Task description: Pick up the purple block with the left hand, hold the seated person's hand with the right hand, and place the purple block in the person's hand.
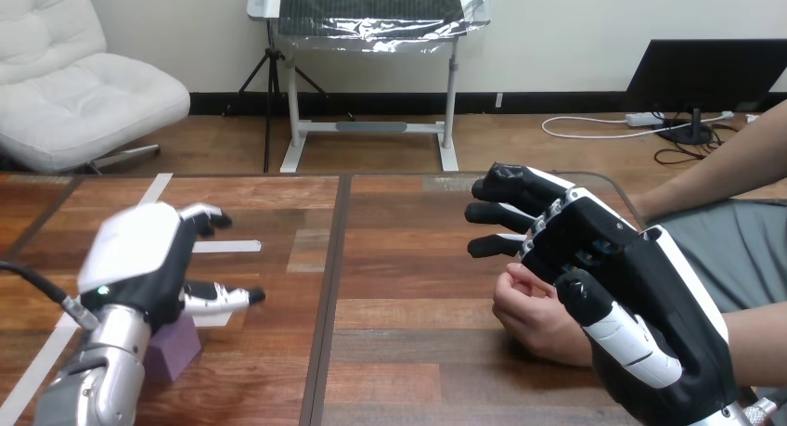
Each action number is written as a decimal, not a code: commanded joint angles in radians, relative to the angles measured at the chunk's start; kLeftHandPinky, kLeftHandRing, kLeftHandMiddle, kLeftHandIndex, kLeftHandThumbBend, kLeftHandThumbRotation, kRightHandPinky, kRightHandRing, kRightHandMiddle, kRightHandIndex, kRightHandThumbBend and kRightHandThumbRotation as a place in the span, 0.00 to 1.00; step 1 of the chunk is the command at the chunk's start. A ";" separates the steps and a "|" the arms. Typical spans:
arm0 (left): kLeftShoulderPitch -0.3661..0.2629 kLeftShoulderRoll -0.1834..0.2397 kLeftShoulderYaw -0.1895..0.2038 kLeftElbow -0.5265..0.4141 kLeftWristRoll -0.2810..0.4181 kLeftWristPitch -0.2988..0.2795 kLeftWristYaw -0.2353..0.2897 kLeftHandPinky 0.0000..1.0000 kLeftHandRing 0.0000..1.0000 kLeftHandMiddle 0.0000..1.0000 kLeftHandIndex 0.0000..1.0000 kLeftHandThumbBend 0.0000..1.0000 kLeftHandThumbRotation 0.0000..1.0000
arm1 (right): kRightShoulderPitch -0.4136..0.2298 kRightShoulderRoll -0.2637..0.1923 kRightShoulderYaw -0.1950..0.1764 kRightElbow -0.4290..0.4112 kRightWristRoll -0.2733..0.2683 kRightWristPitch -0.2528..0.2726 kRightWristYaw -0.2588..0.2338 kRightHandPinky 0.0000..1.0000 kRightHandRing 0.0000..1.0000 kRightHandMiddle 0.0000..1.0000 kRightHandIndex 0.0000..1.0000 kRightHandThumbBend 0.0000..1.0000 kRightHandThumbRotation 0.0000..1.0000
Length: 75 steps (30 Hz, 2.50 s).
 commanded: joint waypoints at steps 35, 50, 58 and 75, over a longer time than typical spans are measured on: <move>0.113 -0.017 0.088 -0.290 0.021 0.149 0.016 0.72 0.77 0.79 0.78 0.86 0.38 | -0.035 -0.013 -0.015 -0.044 0.003 -0.009 -0.003 0.71 0.80 0.82 0.80 0.74 0.58; 0.134 0.008 0.105 -0.243 0.028 0.129 0.025 0.72 0.76 0.78 0.78 0.88 0.42 | -0.033 -0.011 -0.017 -0.046 0.002 -0.017 -0.002 0.70 0.79 0.82 0.80 0.73 0.58; 0.146 0.016 0.109 -0.230 0.029 0.135 0.024 0.71 0.75 0.77 0.77 0.90 0.42 | -0.031 -0.013 -0.020 -0.044 0.002 -0.021 0.002 0.69 0.80 0.82 0.80 0.73 0.58; 0.161 0.013 0.110 -0.213 0.030 0.159 0.021 0.69 0.72 0.74 0.74 0.90 0.40 | -0.034 -0.014 -0.020 -0.045 0.002 -0.017 0.003 0.69 0.79 0.82 0.80 0.72 0.58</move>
